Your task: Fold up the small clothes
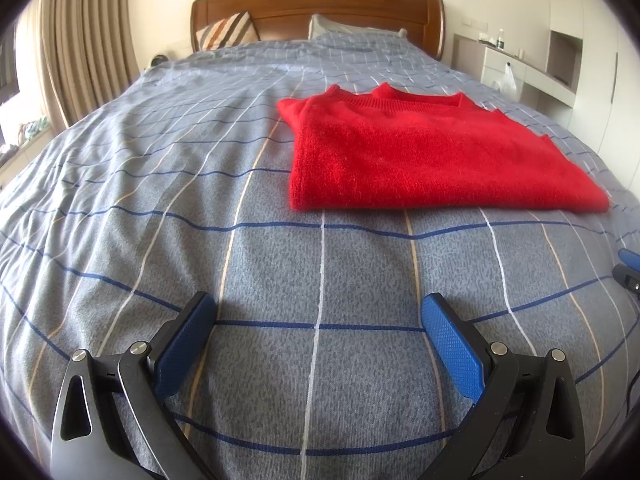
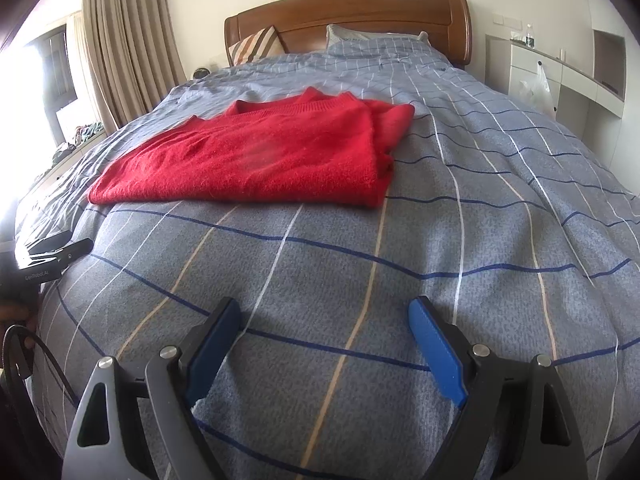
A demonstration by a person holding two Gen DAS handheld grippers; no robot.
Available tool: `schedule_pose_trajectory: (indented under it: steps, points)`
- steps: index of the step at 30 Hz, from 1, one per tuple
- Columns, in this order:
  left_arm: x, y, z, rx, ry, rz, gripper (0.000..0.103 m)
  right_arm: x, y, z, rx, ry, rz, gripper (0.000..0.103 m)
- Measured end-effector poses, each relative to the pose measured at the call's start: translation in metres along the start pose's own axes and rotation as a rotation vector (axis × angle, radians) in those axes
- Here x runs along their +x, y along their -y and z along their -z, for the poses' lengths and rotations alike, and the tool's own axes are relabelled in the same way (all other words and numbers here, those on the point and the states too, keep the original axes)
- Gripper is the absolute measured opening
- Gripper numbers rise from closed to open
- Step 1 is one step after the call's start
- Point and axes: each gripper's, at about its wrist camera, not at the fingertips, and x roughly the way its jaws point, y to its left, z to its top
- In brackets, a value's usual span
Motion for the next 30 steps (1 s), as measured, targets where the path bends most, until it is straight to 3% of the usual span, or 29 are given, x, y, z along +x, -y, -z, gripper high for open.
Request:
schedule_pose_trajectory:
  steps: [30]
  points:
    - [-0.0014, 0.0007, 0.0024, 0.001, 0.009, 0.000, 0.102, 0.0011, -0.0049, 0.0020, -0.012, 0.004, 0.029, 0.085]
